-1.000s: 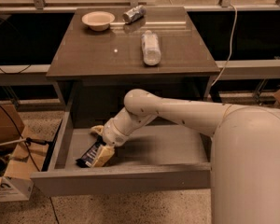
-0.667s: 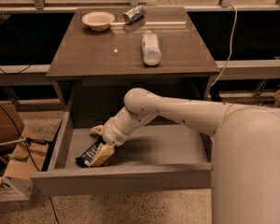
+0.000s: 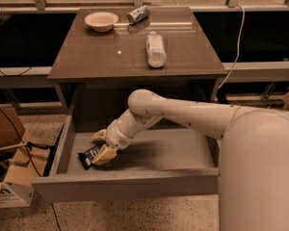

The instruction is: Pick rxbar blueberry from top drawer and place on counter

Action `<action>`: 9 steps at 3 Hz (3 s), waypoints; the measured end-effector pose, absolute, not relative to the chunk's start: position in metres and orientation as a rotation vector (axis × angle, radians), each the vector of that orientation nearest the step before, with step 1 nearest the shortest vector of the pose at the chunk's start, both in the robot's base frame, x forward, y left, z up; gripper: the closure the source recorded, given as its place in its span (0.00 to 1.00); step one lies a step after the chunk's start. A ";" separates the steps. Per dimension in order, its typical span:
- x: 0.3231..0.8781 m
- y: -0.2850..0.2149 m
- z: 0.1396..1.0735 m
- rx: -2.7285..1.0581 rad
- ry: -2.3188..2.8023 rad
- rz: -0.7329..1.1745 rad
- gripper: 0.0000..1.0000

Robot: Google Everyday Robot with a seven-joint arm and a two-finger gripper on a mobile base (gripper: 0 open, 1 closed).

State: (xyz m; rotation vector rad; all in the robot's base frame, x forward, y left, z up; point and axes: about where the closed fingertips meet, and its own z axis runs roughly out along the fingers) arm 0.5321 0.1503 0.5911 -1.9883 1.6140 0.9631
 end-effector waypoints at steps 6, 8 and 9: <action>0.532 0.150 0.595 -1.988 1.614 0.963 1.00; 0.536 0.153 0.658 -1.985 1.477 0.841 0.82; 0.537 0.151 0.663 -1.962 1.500 0.812 0.85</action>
Offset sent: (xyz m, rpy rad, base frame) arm -0.0011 0.0021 -0.0041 -0.0143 0.0117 0.0076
